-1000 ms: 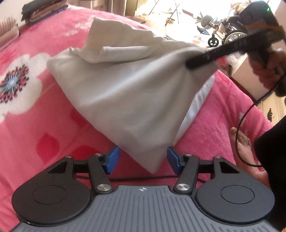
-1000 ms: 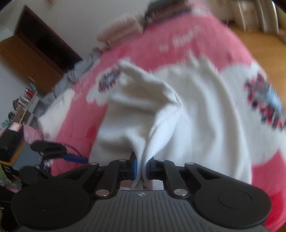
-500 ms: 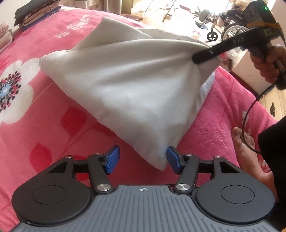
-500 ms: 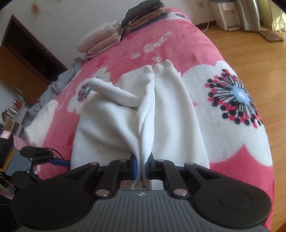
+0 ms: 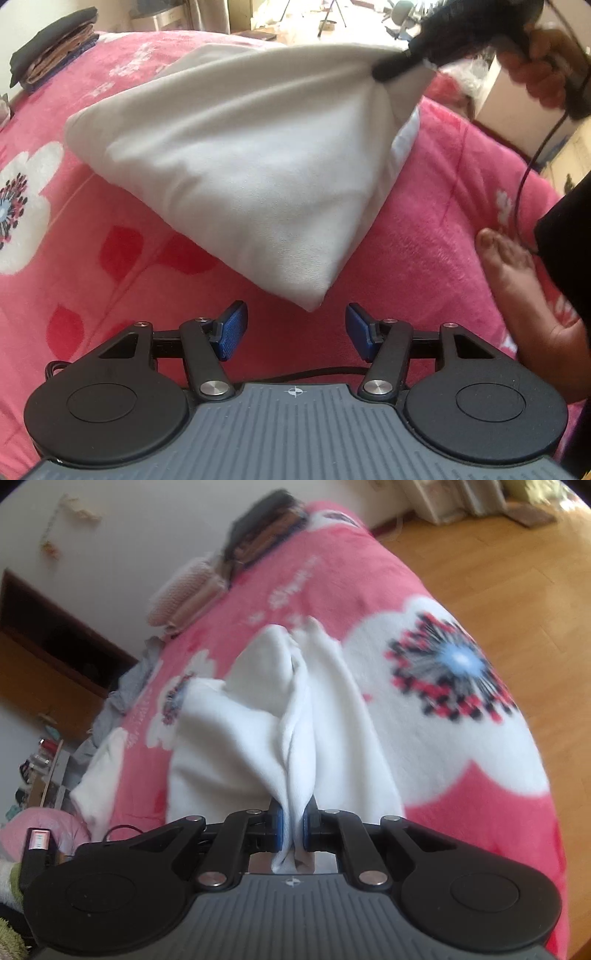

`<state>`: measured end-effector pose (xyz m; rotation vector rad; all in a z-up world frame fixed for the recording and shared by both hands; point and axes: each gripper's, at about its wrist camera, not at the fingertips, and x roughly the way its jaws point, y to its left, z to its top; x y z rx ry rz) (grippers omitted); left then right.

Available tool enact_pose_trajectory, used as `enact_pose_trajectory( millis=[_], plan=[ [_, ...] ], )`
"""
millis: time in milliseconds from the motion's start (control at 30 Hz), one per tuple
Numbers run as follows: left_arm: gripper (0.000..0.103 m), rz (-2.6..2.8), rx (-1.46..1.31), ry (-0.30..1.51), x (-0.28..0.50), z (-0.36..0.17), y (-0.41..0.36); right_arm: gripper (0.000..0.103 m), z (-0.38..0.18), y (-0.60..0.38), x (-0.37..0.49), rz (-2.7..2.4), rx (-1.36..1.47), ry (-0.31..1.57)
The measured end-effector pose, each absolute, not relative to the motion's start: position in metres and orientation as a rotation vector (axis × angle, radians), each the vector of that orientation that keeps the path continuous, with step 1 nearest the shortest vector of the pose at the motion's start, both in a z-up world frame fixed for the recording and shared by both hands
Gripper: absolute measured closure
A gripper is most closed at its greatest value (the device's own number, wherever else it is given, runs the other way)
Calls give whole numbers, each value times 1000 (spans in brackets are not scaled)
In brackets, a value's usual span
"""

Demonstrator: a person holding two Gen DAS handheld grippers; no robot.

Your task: Fold clothes

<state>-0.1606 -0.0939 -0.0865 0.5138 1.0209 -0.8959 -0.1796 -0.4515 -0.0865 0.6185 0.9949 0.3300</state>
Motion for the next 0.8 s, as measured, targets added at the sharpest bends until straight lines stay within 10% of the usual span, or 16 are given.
enact_pose_trajectory(
  millis=[600, 800],
  plan=[
    [44, -984, 250, 899, -123, -31, -65, 91, -113, -451, -188, 313, 477, 1042],
    [45, -984, 346, 848, -122, -48, -96, 72, -102, -452, -185, 317, 466, 1089]
  ],
)
